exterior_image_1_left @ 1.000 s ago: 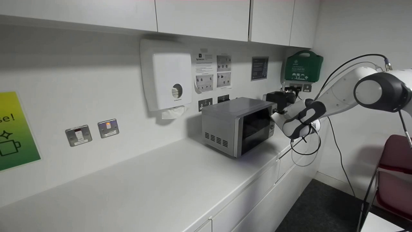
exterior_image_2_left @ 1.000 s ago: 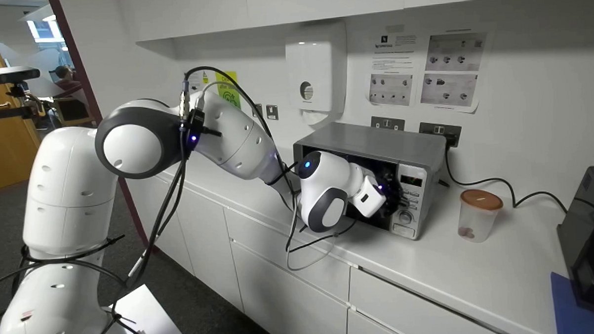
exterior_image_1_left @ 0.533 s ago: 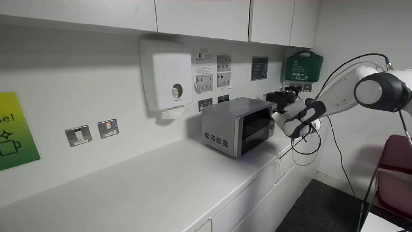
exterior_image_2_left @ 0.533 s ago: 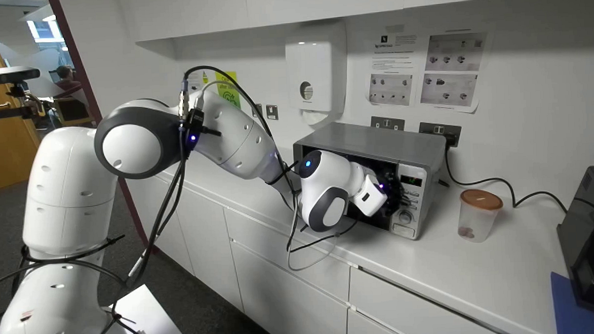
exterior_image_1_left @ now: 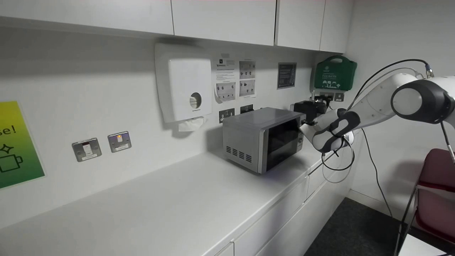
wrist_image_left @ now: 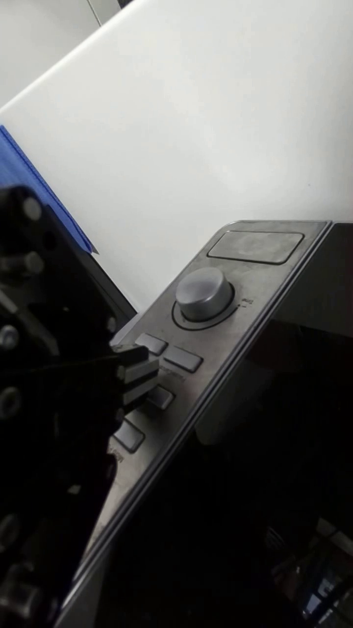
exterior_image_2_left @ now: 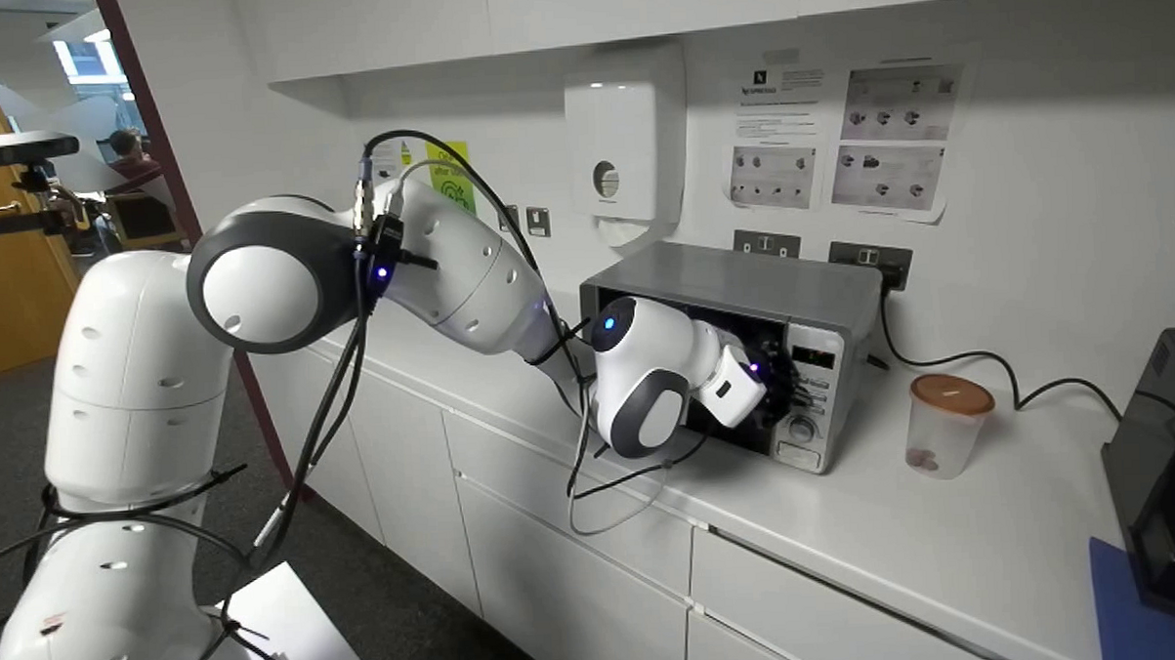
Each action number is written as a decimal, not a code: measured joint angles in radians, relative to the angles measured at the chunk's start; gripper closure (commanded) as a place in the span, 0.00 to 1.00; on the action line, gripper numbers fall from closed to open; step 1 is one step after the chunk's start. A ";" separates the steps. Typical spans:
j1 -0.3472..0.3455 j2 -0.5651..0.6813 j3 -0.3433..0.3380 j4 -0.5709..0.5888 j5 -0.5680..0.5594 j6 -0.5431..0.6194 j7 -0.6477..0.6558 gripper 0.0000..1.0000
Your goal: Press a button on the microwave.
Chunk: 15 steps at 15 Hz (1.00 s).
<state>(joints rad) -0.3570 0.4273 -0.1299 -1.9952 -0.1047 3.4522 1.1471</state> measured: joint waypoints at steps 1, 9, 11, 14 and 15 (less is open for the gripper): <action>0.000 0.000 0.000 0.000 0.000 0.000 0.000 1.00; 0.002 0.000 -0.001 0.000 0.000 0.000 -0.005 1.00; 0.003 0.000 -0.002 0.000 0.000 0.000 -0.008 1.00; 0.005 0.000 -0.003 0.000 0.000 0.000 -0.020 1.00; 0.005 0.000 -0.003 0.000 0.000 0.000 -0.024 1.00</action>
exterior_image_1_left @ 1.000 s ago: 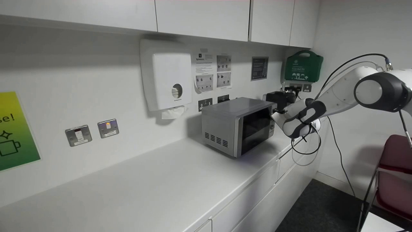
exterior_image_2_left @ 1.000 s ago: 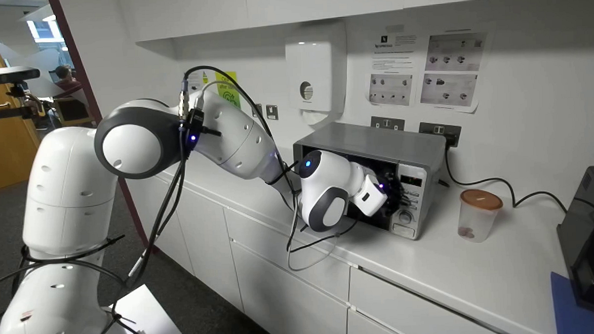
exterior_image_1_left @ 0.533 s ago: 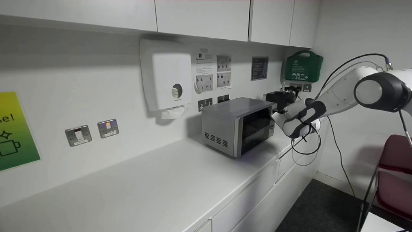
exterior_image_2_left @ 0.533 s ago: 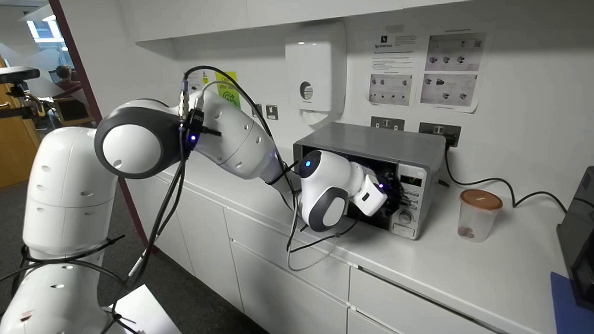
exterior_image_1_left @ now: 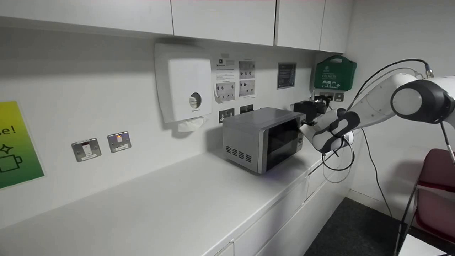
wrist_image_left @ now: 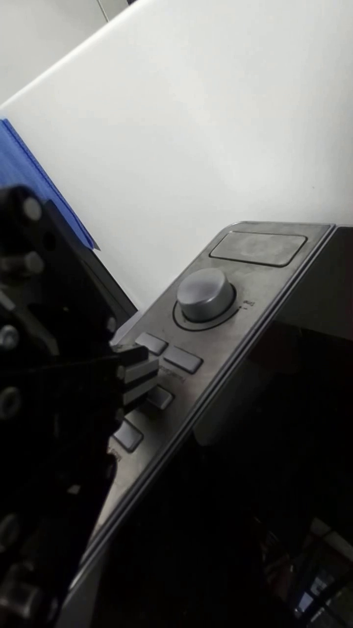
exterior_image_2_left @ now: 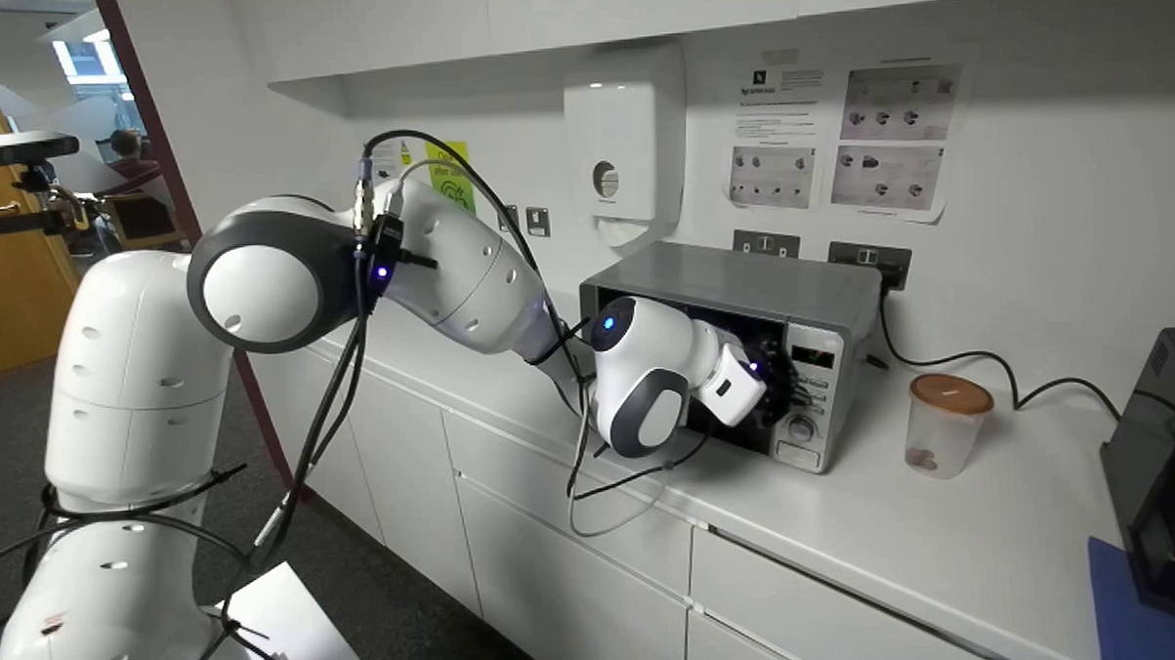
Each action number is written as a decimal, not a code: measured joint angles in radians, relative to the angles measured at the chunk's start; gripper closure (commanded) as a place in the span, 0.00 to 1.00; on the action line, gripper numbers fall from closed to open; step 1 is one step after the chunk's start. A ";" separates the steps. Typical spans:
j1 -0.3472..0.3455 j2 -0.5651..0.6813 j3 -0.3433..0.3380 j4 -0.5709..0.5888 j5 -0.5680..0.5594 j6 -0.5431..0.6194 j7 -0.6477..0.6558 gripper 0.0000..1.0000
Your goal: Press a button on the microwave.
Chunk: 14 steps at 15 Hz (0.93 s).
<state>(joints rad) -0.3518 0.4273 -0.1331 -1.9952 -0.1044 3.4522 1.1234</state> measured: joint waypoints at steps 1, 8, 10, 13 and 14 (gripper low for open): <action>0.000 0.000 0.000 0.000 0.000 0.000 -0.003 1.00; 0.000 -0.002 0.003 -0.003 -0.001 0.000 -0.022 1.00; -0.001 -0.003 0.004 -0.004 -0.001 0.000 -0.026 1.00; -0.001 -0.004 0.004 -0.005 -0.001 0.000 -0.026 1.00; -0.001 -0.004 0.005 -0.006 -0.001 0.000 -0.027 1.00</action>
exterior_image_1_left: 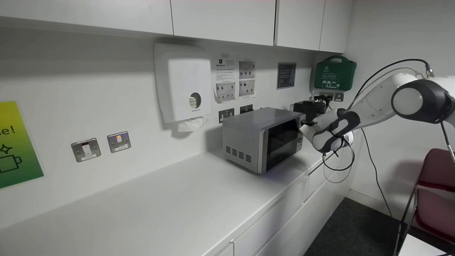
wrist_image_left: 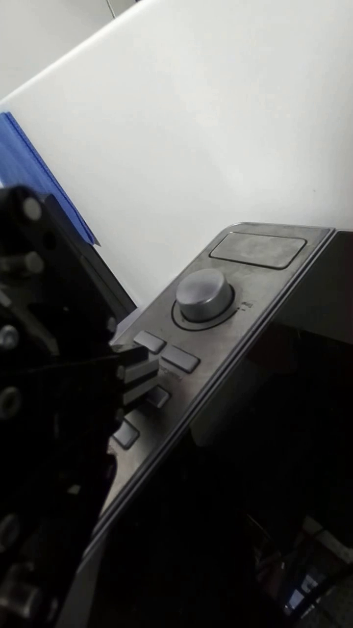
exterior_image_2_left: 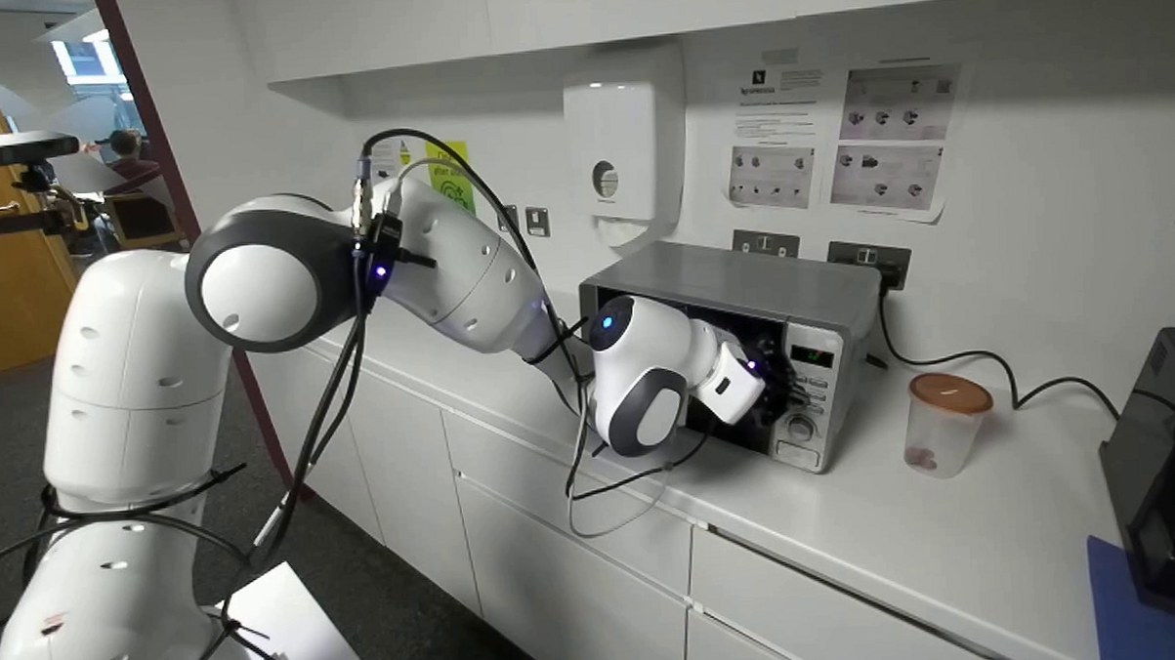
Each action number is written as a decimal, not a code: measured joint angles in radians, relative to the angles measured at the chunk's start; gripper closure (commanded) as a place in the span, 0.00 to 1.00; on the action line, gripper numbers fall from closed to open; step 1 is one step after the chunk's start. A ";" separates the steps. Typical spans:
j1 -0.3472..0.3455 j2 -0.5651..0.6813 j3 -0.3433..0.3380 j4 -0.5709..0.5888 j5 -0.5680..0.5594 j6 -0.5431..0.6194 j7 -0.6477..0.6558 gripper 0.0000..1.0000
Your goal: Press a button on the microwave.
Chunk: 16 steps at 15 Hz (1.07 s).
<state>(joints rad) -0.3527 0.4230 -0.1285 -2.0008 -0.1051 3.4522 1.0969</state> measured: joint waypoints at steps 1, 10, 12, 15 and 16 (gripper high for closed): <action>0.000 0.000 0.000 0.000 0.000 0.000 -0.001 1.00; 0.006 -0.055 0.011 -0.093 0.143 0.001 -0.119 1.00; 0.008 -0.110 0.009 -0.169 0.200 0.001 -0.180 1.00; 0.007 -0.218 -0.010 -0.301 0.196 -0.005 -0.200 1.00; 0.005 -0.258 -0.012 -0.340 0.190 -0.019 -0.203 1.00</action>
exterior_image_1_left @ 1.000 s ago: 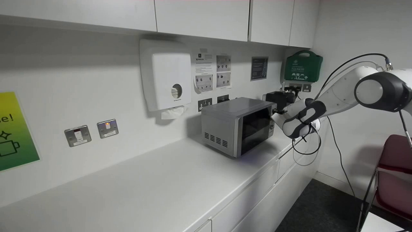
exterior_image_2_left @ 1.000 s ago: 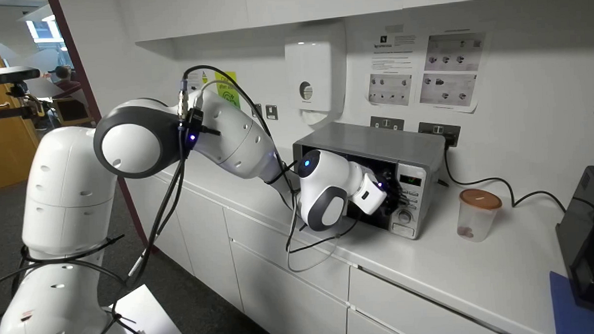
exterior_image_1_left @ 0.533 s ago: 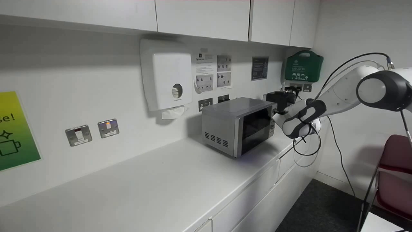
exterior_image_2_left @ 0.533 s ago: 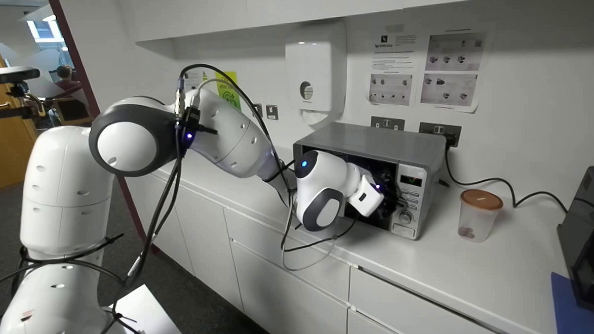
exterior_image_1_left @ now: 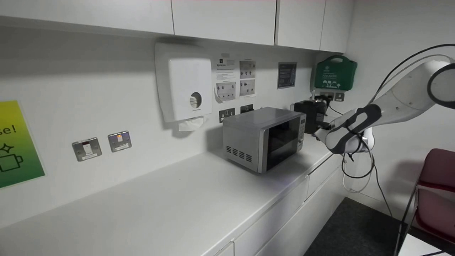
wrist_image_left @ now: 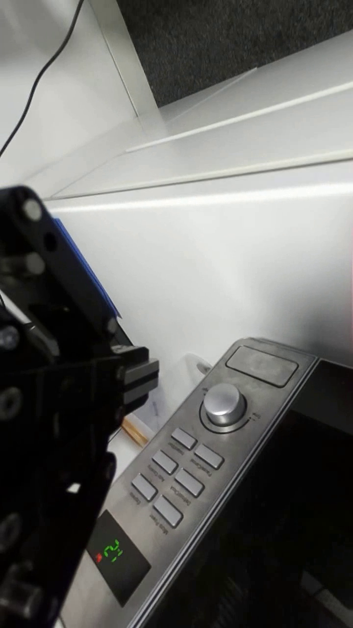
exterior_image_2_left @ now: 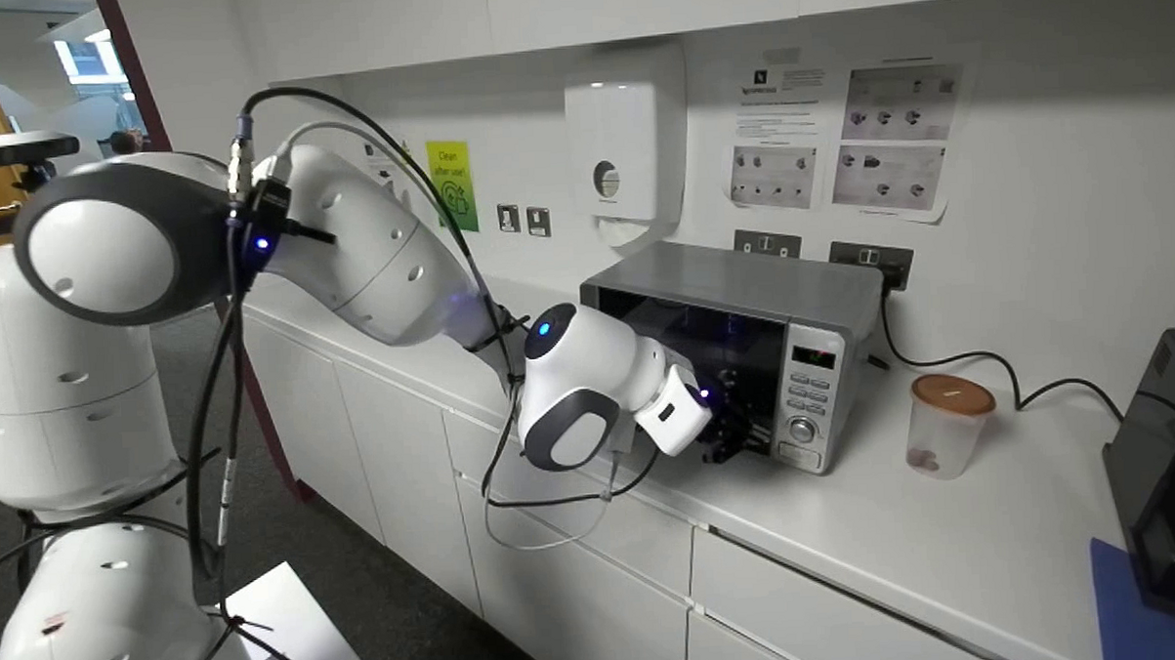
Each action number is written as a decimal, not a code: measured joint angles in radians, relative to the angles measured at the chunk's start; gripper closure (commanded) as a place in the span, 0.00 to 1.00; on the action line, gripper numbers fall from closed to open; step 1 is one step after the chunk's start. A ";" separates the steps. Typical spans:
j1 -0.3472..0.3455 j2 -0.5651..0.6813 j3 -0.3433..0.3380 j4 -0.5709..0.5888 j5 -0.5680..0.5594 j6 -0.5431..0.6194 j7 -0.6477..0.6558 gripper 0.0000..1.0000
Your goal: Press a button on the microwave.
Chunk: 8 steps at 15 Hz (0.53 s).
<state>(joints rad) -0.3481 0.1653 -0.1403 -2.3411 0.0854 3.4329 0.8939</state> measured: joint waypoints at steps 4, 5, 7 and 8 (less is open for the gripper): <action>-0.001 -0.178 -0.058 -0.103 0.017 -0.227 -0.128 1.00; -0.016 -0.215 -0.082 -0.108 -0.027 -0.305 -0.146 1.00; -0.101 -0.283 -0.089 -0.106 -0.201 -0.458 -0.112 1.00; -0.147 -0.317 -0.077 -0.100 -0.287 -0.536 -0.082 1.00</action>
<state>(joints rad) -0.4950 -0.1519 -0.2170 -2.4415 -0.2017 2.8966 0.8120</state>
